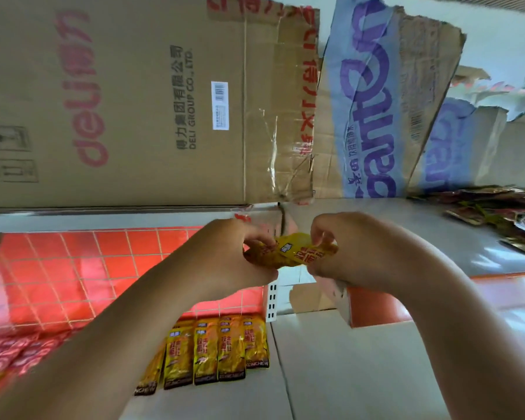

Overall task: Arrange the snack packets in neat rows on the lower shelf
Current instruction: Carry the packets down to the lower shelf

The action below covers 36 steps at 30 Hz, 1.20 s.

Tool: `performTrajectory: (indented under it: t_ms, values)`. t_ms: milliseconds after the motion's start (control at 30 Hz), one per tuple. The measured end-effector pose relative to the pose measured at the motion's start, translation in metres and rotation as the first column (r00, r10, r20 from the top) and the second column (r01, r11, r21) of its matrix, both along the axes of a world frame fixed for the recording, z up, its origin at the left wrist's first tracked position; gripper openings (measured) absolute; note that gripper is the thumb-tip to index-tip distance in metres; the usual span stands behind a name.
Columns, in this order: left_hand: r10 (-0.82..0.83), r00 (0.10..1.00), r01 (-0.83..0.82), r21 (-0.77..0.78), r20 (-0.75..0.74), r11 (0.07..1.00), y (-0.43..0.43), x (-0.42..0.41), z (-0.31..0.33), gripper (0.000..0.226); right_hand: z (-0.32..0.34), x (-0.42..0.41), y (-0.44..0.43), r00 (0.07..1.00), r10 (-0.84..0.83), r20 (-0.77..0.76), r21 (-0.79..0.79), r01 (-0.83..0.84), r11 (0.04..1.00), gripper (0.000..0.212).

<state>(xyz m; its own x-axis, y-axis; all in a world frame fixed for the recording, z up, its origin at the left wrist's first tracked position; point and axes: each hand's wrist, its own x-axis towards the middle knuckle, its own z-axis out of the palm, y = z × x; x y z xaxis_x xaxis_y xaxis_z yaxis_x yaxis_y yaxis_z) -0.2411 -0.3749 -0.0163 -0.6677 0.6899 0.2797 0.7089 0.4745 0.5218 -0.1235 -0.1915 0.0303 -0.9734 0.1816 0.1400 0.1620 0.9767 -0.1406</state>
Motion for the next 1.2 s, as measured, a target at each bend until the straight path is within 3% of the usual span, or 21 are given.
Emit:
performTrajectory:
  t_ms: [233,567,700,800,1000,1200]
  values:
    - [0.19,0.981,-0.194,0.127,0.04,0.973,-0.051,0.009,-0.034,0.03,-0.018,-0.021,-0.044,0.985,0.149,-0.083,0.058,-0.144,0.988,0.021]
    - [0.475,0.877,-0.48,0.196,0.077,0.855,-0.113,0.019,-0.109,0.036,-0.086,-0.044,-0.096,0.955,0.279,-0.104,-0.106,-0.289,0.951,0.028]
    - [0.531,0.846,-0.525,0.232,0.043,0.819,-0.121,0.003,-0.164,0.04,-0.143,-0.068,-0.105,0.982,0.161,-0.102,-0.277,-0.183,0.943,0.03]
    - [0.579,0.814,-0.577,0.149,0.032,0.803,-0.127,-0.012,-0.215,0.052,-0.203,-0.084,-0.113,0.997,0.017,-0.078,-0.416,-0.048,0.908,0.03]
    - [0.519,0.855,-0.519,0.024,0.012,0.854,-0.137,-0.03,-0.299,0.055,-0.3,-0.102,-0.122,0.977,-0.209,-0.036,-0.409,0.176,0.895,0.039]
    - [0.432,0.897,-0.432,0.023,-0.093,0.902,-0.135,-0.049,-0.343,0.052,-0.355,-0.107,-0.083,0.883,-0.468,-0.024,-0.436,0.412,0.8,0.034]
